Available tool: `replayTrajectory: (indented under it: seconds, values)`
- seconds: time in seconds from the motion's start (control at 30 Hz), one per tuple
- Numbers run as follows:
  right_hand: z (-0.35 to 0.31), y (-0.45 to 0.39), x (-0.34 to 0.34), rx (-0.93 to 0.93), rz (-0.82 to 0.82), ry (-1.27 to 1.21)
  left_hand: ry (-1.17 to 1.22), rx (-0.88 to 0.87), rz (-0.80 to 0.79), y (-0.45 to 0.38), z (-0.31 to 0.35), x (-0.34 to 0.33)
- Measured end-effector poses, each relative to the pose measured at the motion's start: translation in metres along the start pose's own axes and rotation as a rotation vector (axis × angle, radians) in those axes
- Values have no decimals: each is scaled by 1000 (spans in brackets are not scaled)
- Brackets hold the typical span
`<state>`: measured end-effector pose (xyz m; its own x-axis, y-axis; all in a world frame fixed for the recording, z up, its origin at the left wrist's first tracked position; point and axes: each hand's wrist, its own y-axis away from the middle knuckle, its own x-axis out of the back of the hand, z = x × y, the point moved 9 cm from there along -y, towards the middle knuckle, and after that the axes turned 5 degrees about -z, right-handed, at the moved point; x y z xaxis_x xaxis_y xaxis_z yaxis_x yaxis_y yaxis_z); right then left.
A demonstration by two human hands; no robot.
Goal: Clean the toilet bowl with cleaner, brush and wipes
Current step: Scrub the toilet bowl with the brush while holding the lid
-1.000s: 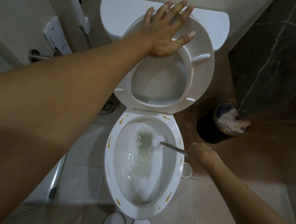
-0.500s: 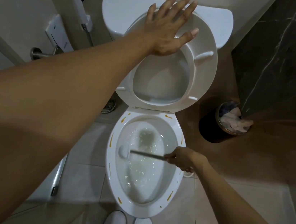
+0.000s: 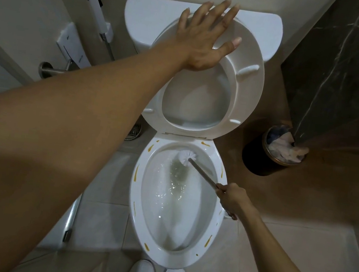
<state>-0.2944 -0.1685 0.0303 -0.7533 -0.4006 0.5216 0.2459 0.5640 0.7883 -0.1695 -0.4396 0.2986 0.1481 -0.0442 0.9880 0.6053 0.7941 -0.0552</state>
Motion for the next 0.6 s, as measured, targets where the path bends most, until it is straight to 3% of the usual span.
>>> replayTrajectory:
  seconds: [0.13, 0.43, 0.6]
  values:
    - [-29, 4, -14, 108, -33, 31, 0, 3, -3, 0, -1, -1]
    - [-10, 0, -2, 44, 4, 24, 6, -3, -6, 1, 0, 0]
    - [-37, 9, -26, 156, -94, 96, -7, -2, -5, 1, 1, 1]
